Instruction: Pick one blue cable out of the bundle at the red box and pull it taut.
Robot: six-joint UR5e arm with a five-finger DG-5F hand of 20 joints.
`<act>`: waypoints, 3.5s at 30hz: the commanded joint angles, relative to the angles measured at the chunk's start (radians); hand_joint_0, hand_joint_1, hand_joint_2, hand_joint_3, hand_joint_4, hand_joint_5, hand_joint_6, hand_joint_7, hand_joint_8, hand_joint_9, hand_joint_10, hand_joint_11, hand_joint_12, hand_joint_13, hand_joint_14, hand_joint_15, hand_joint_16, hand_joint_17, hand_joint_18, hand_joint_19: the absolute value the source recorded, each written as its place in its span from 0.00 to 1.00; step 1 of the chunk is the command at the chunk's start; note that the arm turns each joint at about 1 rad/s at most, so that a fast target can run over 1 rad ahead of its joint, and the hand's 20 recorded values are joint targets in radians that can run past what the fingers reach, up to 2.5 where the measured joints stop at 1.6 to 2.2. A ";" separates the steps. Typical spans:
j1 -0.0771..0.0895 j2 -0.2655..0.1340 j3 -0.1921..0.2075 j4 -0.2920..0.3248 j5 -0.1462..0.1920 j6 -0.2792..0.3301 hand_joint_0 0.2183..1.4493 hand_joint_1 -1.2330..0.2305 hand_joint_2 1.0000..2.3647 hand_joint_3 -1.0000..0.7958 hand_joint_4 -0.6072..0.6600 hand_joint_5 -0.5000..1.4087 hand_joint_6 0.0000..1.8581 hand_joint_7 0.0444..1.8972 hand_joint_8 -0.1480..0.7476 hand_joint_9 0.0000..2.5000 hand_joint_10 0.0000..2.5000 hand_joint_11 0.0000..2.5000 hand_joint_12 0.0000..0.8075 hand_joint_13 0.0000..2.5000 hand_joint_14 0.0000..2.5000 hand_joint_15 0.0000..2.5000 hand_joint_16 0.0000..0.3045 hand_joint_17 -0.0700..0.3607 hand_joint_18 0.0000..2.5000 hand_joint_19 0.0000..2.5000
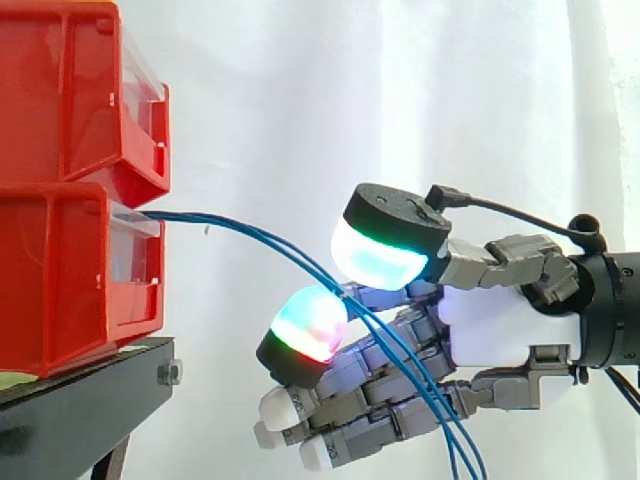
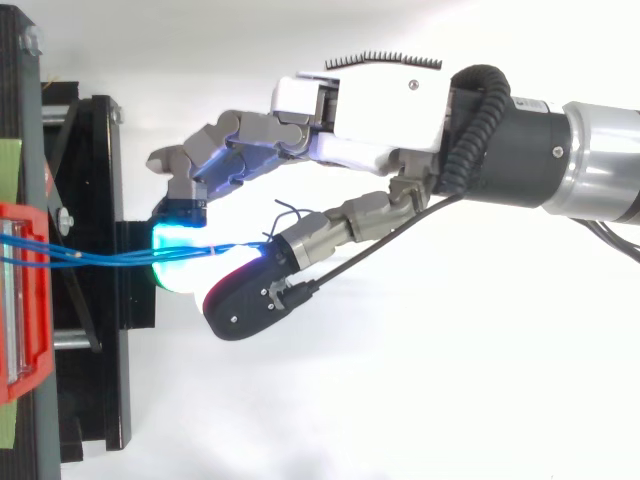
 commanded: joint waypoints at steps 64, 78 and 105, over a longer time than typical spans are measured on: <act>0.000 0.000 -0.001 -0.012 0.000 -0.003 0.36 0.27 0.01 0.44 0.56 0.17 0.47 0.45 0.54 0.23 0.00 0.11 0.45 0.10 0.00 0.03 0.18 0.46 0.11 0.03; 0.000 0.000 0.001 -0.010 0.001 -0.002 0.20 0.30 0.00 0.28 0.64 0.16 0.47 0.42 0.56 0.20 0.00 0.11 0.50 0.09 0.00 0.03 0.21 0.50 0.11 0.04; 0.000 0.000 0.019 -0.012 0.000 -0.002 0.36 0.26 0.01 0.44 0.56 0.17 0.46 0.46 0.54 0.24 0.00 0.11 0.45 0.11 0.00 0.03 0.18 0.46 0.12 0.03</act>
